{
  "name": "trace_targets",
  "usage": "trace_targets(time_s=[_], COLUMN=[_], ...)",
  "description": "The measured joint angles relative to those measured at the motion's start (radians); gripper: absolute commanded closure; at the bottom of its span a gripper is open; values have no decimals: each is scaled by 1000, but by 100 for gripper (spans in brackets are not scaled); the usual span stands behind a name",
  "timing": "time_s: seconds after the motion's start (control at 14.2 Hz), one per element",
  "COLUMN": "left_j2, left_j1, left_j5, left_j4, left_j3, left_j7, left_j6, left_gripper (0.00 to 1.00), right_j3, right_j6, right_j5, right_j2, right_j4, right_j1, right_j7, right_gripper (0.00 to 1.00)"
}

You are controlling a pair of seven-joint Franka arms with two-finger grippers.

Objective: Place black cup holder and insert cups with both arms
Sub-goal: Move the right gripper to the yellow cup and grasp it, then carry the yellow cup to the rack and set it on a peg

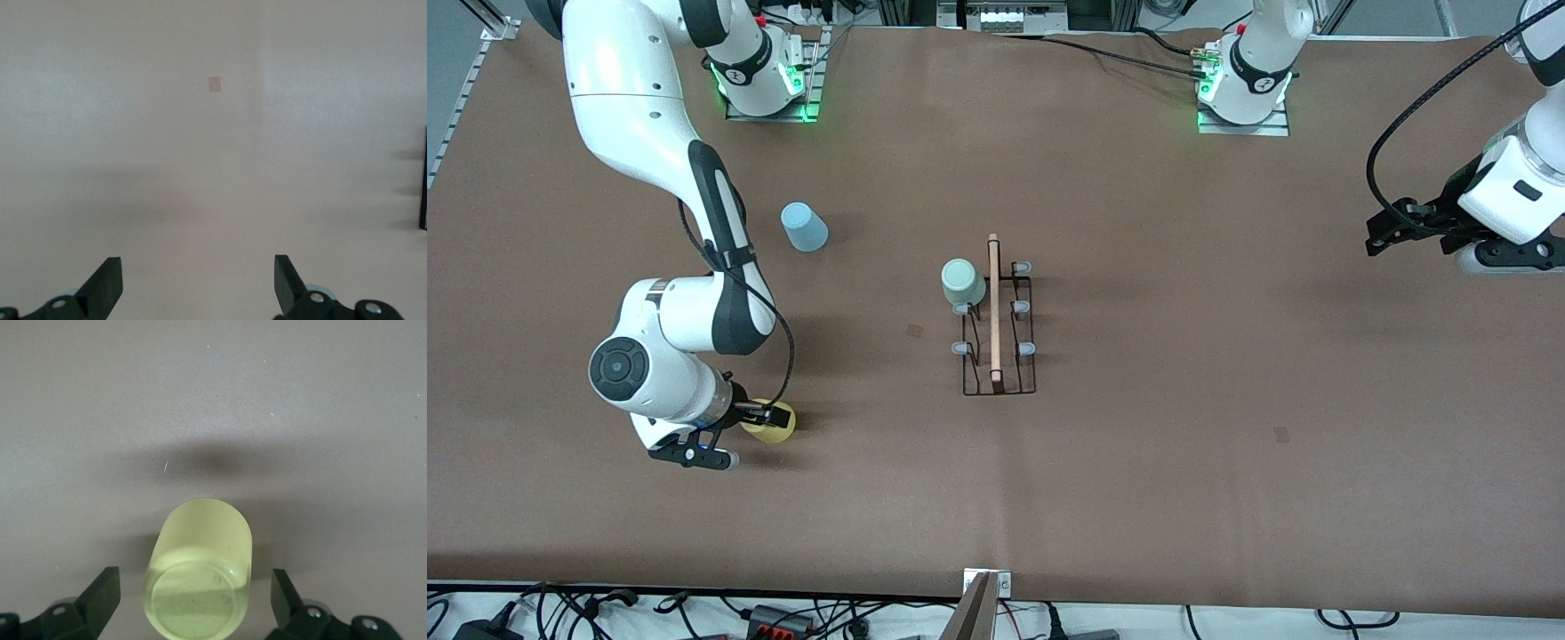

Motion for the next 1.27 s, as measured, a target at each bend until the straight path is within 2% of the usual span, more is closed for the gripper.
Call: trace_targets(time_s=[0.07,0.14,0.28,0.35,0.42,0.49,0.7,0.84,0.99,1.13,1.27], left_j2=[0,0,0,0,1,3,9,15,18,19,19], left_j1=[0,0,0,0,0,0,3,4,6,9,12], left_j5=[0,0,0,0,0,0,0,0,0,0,0], left_j4=[1,3,15,22,31,39,45,45,45,45,45], left_j3=[0,0,0,0,0,0,1,3,4,5,6], left_j7=[0,0,7,14,25,29,34,36,38,39,39], left_j6=[0,0,1,4,5,5,5,-5,-20,-32,-42], left_gripper=[0,0,0,0,0,0,0,0,0,0,0], right_j3=[0,0,1,1,1,1,1,1,3,10,21], right_j6=[0,0,1,1,0,-6,-119,-249,-352,-407,-433], right_j5=[0,0,0,0,2,12,45,52,95,146,159], right_j2=[4,8,16,18,18,16,15,10,0,-25,-58], right_j4=[0,0,0,0,2,7,73,171,253,291,302], right_j1=[0,0,0,0,0,0,-2,-3,2,19,64], right_j7=[-1,-1,-4,-6,-6,-6,-14,-14,-10,27,119], right_gripper=[3,13,54,68,77,82,82,82,82,82,82])
